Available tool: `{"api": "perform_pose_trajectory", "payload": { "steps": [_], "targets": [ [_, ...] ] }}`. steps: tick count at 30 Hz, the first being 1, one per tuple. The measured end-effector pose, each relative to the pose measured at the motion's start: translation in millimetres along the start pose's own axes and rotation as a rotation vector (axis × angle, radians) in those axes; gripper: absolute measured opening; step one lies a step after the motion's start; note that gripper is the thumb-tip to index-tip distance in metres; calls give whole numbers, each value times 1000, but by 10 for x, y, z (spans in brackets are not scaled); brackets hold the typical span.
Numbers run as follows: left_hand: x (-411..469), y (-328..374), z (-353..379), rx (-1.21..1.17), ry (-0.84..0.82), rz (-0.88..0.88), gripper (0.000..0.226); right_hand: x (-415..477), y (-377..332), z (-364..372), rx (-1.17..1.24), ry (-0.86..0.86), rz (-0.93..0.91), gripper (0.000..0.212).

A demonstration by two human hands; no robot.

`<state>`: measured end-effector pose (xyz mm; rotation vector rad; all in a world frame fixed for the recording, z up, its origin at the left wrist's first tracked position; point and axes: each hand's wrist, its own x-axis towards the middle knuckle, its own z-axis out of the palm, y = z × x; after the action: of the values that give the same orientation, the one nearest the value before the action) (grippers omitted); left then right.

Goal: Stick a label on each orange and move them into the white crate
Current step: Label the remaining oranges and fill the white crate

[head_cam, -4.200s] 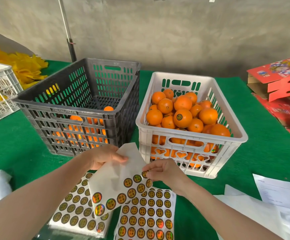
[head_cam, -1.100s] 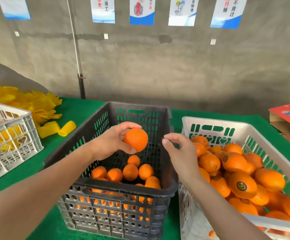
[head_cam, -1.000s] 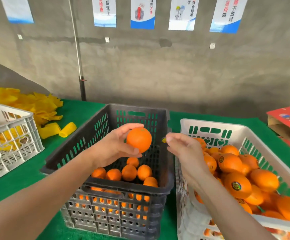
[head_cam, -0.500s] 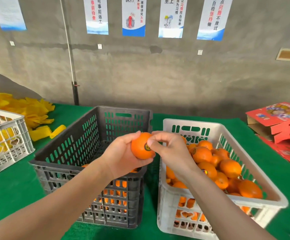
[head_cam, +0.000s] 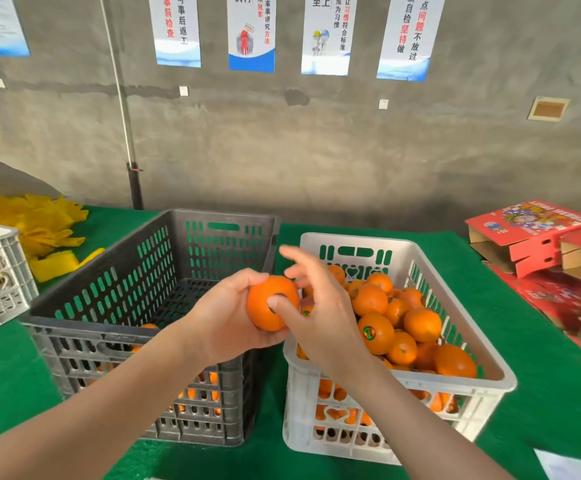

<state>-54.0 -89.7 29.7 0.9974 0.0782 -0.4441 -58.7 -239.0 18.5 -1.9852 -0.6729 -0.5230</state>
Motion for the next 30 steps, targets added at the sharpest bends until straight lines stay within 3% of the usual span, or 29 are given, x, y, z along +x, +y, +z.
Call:
{"api": "perform_pose_trajectory", "payload": {
  "steps": [2,6,10,11,13,15,17,22,27,30],
  "targets": [
    [28,-67,49,37,-6,-15,50,-71,64,-53,70,-31,74,65],
    [222,-275,162,103,1,-17,44,-262,271,-91,-27,-92,68,72],
    [593,-530,372,268,92,30,41,-164,687,-350,-88,38,170,67],
    [693,-607,424,394,140,92,31,-91,832,-444,-124,82,213,67],
    [880,-749,469,945,202,239,18,80,1161,-632,-210,175,327,69],
    [1053,-882,420,1488,165,329,27,231,1508,-798,-275,242,452,73],
    [1156,-976,371,1725,119,292,36,329,1837,-937,-331,272,529,76],
    [1209,-1026,281,1588,253,339,29,403,2422,-1024,-400,213,681,83],
    [1226,-1063,261,1558,278,383,27,518,2576,-1040,-483,68,769,90],
    [1218,-1064,270,1581,291,399,27,539,2354,-1052,-647,72,684,75]
  ]
}}
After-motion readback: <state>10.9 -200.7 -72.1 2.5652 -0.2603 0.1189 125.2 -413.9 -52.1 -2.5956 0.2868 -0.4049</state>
